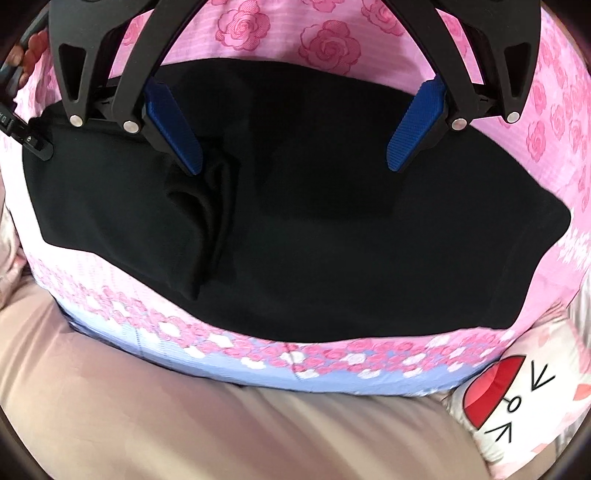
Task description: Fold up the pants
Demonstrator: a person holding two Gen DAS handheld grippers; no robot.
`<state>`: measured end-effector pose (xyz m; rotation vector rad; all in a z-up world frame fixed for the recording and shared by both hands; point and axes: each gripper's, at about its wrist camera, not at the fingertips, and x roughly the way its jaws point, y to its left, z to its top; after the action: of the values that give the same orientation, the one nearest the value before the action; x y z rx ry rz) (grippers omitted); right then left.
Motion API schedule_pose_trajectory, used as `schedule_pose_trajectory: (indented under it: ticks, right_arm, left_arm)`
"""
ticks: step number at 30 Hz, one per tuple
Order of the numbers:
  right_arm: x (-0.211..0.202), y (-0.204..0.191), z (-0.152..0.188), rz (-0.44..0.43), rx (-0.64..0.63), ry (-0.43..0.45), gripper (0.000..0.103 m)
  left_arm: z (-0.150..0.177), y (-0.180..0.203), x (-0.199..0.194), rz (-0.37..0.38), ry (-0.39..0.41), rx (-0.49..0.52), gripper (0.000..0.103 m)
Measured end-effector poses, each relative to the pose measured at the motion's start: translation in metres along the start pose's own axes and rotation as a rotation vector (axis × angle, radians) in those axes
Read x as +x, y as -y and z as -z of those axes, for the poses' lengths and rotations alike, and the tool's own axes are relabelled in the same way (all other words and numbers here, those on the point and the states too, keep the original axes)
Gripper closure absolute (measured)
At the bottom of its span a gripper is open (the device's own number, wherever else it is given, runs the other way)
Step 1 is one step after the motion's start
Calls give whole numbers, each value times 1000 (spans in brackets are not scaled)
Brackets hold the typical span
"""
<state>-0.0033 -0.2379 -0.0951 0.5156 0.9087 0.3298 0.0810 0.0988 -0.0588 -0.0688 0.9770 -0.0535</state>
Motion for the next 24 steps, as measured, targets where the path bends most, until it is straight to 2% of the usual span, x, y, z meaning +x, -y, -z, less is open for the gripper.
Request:
schedule_pose_trajectory:
  ticks: [3, 6, 8, 10, 16, 17, 19, 20, 21, 23, 24]
  right_arm:
    - [-19, 6, -4, -4, 4, 44, 83]
    - [-47, 17, -9, 9, 3, 92, 86]
    - [-57, 24, -10, 28, -4, 91, 86]
    - [-67, 32, -8, 93, -21, 102, 86]
    - [-117, 66, 2, 208, 29, 164, 86]
    - [-124, 73, 4, 224, 36, 168, 84]
    - [-125, 84, 7, 277, 10, 106, 75]
    - [-122, 84, 8, 336, -4, 82, 64]
    - [-123, 77, 11, 449, -32, 96, 54]
    - [-139, 44, 20, 604, -151, 216, 51]
    - [-148, 25, 25, 617, -218, 291, 46]
  left_arm:
    - [1, 4, 0, 6, -27, -3, 5]
    - [4, 20, -1, -7, -31, 44, 5]
    - [6, 31, 0, -4, -36, 82, 5]
    - [7, 38, 2, 1, -43, 99, 5]
    - [14, 50, 4, 35, -59, 132, 5]
    - [16, 51, 6, 38, -63, 139, 5]
    - [20, 54, 11, 34, -69, 152, 5]
    - [22, 56, 14, 14, -66, 165, 5]
    - [24, 58, 15, 3, -59, 176, 5]
    - [25, 60, 12, -10, -46, 192, 5]
    - [24, 59, 11, -8, -43, 187, 5]
